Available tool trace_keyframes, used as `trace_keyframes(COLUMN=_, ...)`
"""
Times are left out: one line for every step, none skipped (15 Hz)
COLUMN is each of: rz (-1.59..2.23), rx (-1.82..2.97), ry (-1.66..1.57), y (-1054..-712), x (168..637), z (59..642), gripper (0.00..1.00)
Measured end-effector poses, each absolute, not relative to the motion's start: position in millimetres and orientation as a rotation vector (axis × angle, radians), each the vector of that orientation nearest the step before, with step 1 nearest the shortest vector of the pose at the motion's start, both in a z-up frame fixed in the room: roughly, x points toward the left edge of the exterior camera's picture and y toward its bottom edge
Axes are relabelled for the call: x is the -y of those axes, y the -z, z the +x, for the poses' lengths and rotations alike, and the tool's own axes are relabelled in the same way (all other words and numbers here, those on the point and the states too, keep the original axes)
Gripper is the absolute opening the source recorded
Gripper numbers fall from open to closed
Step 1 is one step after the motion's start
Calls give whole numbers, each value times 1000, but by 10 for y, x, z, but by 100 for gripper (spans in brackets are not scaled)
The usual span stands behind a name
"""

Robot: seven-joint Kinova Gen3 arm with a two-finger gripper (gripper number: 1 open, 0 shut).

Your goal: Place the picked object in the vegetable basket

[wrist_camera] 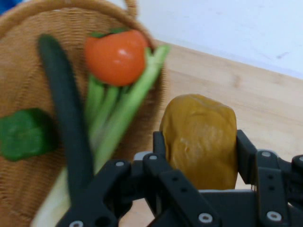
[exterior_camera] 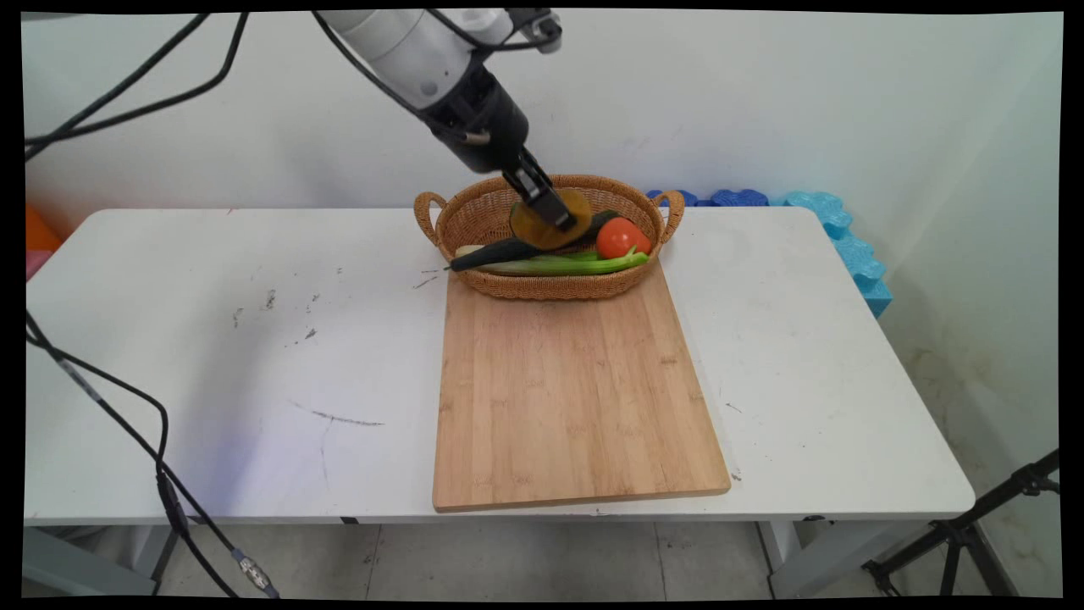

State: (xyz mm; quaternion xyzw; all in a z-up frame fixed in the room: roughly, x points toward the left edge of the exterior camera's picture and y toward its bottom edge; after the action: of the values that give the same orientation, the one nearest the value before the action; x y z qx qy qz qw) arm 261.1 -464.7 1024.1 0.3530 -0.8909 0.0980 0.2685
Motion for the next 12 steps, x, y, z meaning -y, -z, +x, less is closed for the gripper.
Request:
trace_keyframes(rz=971, rx=2401, ry=-279, y=-10246, x=4713, z=2657, gripper=0)
trace_keyframes(rz=984, rx=2400, ry=-289, y=-10245, x=4756, z=2688, gripper=0)
trace_keyframes(rz=1003, rx=2399, ry=-303, y=-10238, x=4820, z=2732, gripper=0)
trace_keyframes(rz=1026, rx=2398, ry=-318, y=-10222, x=4893, z=2782, gripper=0)
trace_keyframes(rz=1049, rx=2397, ry=-332, y=-10199, x=4960, z=2831, gripper=0)
trace_keyframes(rz=1069, rx=2397, ry=-343, y=-10173, x=5015, z=2869, gripper=0)
trace_keyframes(rz=1092, rx=2397, ry=-356, y=-10137, x=5079, z=2910, gripper=0)
trace_keyframes(rz=1114, rx=2396, ry=-367, y=-10098, x=5138, z=2950, gripper=0)
trace_keyframes(rz=1136, rx=2396, ry=-377, y=-10053, x=5195, z=2987, gripper=0)
trace_keyframes(rz=1156, rx=2395, ry=-385, y=-10006, x=5244, z=3016, gripper=0)
trace_keyframes(rz=1178, rx=2394, ry=-393, y=-9951, x=5297, z=3048, gripper=0)
trace_keyframes(rz=1197, rx=2393, ry=-400, y=-9901, x=5341, z=3073, gripper=0)
